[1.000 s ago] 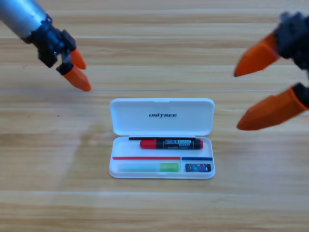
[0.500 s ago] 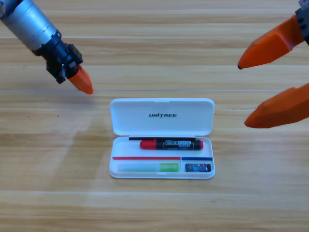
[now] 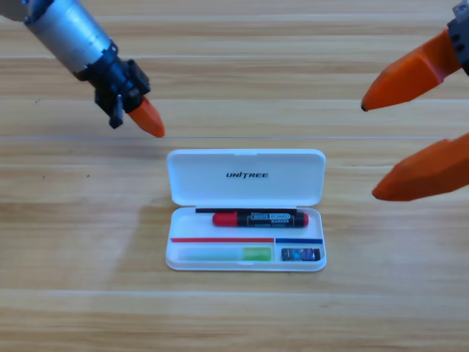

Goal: Clean up eraser and pencils

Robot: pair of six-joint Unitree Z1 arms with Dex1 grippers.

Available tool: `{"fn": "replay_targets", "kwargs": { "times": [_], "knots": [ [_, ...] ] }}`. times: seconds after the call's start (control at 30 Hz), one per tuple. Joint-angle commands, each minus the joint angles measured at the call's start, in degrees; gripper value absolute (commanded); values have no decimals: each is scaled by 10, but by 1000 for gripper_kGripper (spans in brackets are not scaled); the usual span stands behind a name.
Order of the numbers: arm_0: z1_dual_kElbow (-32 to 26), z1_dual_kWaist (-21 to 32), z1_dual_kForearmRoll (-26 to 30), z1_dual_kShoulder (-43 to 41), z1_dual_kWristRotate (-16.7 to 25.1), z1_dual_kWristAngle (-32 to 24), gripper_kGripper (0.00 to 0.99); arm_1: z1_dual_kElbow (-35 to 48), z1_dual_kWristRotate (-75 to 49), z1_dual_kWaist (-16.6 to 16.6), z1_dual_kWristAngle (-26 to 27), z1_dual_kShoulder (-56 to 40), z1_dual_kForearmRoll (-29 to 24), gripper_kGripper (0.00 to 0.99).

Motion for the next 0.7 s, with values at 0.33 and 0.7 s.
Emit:
{"fn": "replay_targets", "kwargs": {
  "times": [0.33, 0.7],
  "knots": [
    [0, -85, -25, 50, -17, 25, 0, 31, 4, 5, 31, 12, -6, 904],
    [5, -112, -23, 38, -39, 39, 0, 30, 7, 9, 39, 15, -7, 904]
  ]
}}
